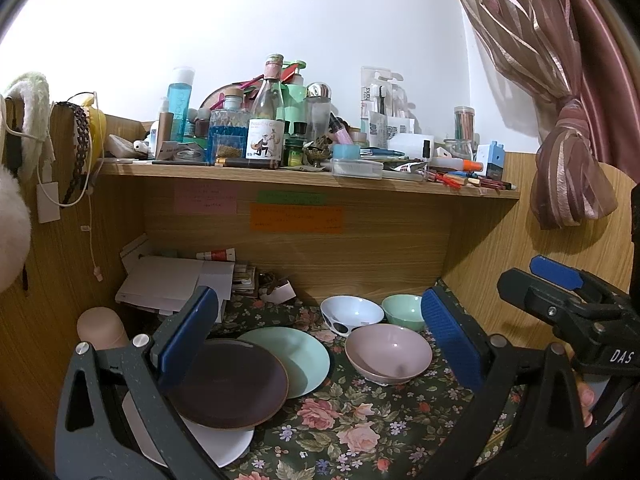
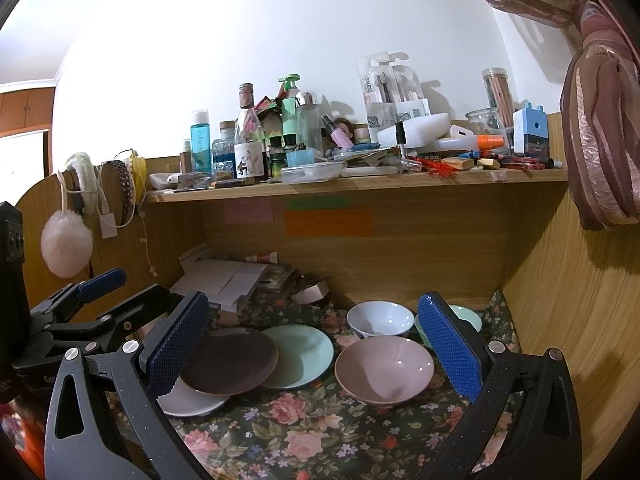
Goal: Organize plates and bowls
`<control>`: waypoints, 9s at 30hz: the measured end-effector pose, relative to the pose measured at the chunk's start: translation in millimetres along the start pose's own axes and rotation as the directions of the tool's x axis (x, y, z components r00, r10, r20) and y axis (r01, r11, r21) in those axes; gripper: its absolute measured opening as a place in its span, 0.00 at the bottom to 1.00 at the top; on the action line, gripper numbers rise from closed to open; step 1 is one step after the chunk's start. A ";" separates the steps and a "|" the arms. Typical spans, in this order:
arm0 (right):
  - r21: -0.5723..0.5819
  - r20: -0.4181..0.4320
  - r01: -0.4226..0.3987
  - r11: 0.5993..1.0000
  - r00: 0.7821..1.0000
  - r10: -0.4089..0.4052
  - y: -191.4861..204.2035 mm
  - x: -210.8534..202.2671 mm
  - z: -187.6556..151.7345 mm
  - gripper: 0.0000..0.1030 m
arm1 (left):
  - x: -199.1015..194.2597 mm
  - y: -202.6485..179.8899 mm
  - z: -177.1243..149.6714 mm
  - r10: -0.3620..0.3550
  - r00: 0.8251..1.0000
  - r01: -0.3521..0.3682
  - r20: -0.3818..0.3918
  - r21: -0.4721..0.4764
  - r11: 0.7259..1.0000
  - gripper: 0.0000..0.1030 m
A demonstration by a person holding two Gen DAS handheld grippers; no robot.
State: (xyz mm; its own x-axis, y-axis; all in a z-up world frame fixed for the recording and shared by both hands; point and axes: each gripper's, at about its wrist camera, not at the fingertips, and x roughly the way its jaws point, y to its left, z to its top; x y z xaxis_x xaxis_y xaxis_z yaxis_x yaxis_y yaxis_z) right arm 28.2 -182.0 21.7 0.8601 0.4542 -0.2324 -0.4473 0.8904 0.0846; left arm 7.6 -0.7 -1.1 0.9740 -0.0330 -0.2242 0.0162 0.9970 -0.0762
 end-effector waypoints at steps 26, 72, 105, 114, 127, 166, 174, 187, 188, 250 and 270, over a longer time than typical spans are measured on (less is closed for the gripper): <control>-0.020 -0.117 -0.067 0.998 0.991 0.064 21.5 54.8 -22.8 1.00 | 33.3 43.3 -26.6 0.058 0.992 -0.062 -0.116 -0.029 0.998 1.00; 0.020 -0.611 -0.214 0.977 0.771 0.181 58.5 304.1 -127.6 0.45 | 161.1 211.1 -151.5 0.097 0.804 -0.236 -0.587 -0.165 0.958 0.49; 0.069 -0.630 -0.255 0.964 0.739 0.240 56.3 298.7 -131.0 0.32 | 171.0 199.9 -142.6 0.032 0.805 -0.205 -0.593 -0.226 0.952 0.43; 0.080 -0.602 -0.240 0.967 0.762 0.239 45.6 270.3 -122.9 0.32 | 155.1 182.5 -132.7 0.042 0.824 -0.179 -0.565 -0.190 0.965 0.43; 0.080 -0.547 -0.205 0.976 0.809 0.215 29.5 216.8 -107.1 0.32 | 124.7 148.6 -116.1 0.027 0.853 -0.127 -0.521 -0.157 0.979 0.43; 0.173 -0.594 0.010 0.985 0.799 0.096 -61.8 120.6 -163.3 0.32 | 127.2 28.0 -162.9 -0.106 0.778 0.057 -0.619 -0.098 0.994 0.43; 0.187 -0.622 0.037 0.982 0.778 0.089 -75.0 130.6 -175.6 0.32 | 146.1 18.9 -174.9 -0.106 0.754 0.055 -0.648 -0.098 0.994 0.44; 0.179 -0.625 0.037 0.983 0.776 0.084 -81.1 143.1 -178.4 0.32 | 166.5 23.0 -183.7 -0.096 0.739 0.029 -0.666 -0.111 0.993 0.44; 0.175 -0.625 0.038 0.984 0.777 0.082 -80.6 143.8 -178.3 0.32 | 167.6 23.5 -184.1 -0.095 0.740 0.027 -0.666 -0.112 0.993 0.44; 0.056 -0.669 -0.297 0.953 0.698 0.257 118.0 244.6 -148.4 0.63 | 80.5 229.7 -168.4 0.173 0.784 -0.319 -0.596 -0.148 0.936 0.83; 0.066 -0.740 -0.275 0.959 0.631 0.232 134.4 278.7 -163.2 0.43 | 106.7 239.9 -177.0 0.121 0.773 -0.287 -0.622 -0.173 0.942 0.51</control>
State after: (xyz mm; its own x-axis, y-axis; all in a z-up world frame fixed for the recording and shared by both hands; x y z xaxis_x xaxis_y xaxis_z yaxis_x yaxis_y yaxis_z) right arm 167.7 59.2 -189.9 0.2575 0.4705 -0.8440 -0.6496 0.7309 0.2092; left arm 75.4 222.5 -215.2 0.6144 0.0515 -0.7873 -0.3031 0.9367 -0.1752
